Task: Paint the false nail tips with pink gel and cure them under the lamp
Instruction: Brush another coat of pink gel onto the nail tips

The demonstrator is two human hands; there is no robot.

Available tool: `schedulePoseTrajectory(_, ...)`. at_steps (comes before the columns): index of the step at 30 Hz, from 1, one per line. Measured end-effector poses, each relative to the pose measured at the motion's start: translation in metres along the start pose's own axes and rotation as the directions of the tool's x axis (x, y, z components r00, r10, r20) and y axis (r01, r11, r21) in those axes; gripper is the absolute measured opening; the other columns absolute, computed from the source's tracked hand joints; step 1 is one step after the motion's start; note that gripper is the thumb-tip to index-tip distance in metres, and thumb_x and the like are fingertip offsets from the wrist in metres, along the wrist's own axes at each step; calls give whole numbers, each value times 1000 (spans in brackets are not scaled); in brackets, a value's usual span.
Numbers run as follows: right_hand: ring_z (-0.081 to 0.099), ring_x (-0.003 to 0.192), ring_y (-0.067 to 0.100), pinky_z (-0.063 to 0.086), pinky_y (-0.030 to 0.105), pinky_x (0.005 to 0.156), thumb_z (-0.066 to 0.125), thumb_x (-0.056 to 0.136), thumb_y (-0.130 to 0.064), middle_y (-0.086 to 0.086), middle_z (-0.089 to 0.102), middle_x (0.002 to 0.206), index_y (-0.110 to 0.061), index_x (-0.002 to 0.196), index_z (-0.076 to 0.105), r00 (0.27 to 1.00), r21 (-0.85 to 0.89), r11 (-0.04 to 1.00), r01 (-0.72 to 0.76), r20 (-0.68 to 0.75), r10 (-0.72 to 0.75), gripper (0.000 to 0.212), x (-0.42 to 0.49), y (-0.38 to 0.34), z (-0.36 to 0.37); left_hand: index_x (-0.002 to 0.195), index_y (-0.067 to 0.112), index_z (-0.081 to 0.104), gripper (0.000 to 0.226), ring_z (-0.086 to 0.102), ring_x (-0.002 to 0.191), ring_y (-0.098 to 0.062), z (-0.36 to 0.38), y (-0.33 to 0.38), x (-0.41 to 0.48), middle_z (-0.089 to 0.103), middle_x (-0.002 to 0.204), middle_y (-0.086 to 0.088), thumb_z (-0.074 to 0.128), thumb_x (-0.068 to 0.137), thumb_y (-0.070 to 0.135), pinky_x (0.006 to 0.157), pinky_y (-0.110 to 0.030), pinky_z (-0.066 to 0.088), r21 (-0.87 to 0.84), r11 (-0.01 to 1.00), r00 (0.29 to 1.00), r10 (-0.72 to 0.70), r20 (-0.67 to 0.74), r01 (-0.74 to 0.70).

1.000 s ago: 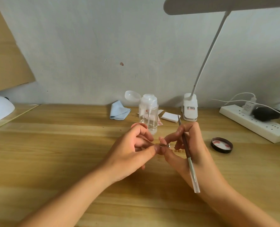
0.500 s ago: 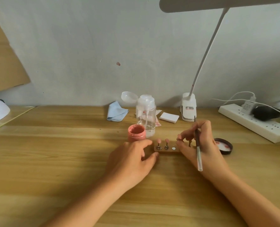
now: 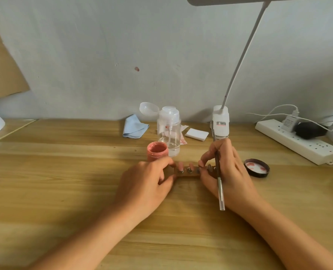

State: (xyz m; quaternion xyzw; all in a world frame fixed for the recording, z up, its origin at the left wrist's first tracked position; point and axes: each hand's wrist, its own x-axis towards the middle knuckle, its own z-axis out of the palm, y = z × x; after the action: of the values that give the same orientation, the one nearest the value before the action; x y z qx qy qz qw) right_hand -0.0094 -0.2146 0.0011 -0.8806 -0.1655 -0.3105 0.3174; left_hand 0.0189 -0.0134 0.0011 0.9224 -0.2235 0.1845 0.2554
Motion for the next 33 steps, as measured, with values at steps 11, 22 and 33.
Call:
schedulePoseTrajectory(11,53,89,17,51,41,70,70,78,5,-15,54,89,-11,98,41,999,-51,998,32,26,-30,38,-1,3,1,108,38,66,21,41,47,4,2,2,-4,46,51,18,70,87,39,46,-13,19,51,997,996,55,-63,-52)
schedulePoseTrajectory(22,52,84,25,48,41,68,70,70,10,-3,55,82,-16,96,35,997,-189,981,41,-54,-52,51,-2,-1,0,112,40,61,22,52,57,-3,3,0,-3,51,57,17,63,91,44,48,-16,29,30,1000,1000,3,-9,-2)
schedulePoseTrajectory(33,51,84,23,47,39,63,73,71,8,-5,54,83,-10,97,43,993,-284,958,38,-98,-68,44,-2,-5,0,101,34,68,22,60,65,-8,1,5,3,60,64,10,58,90,51,49,-24,37,53,995,996,-88,28,87)
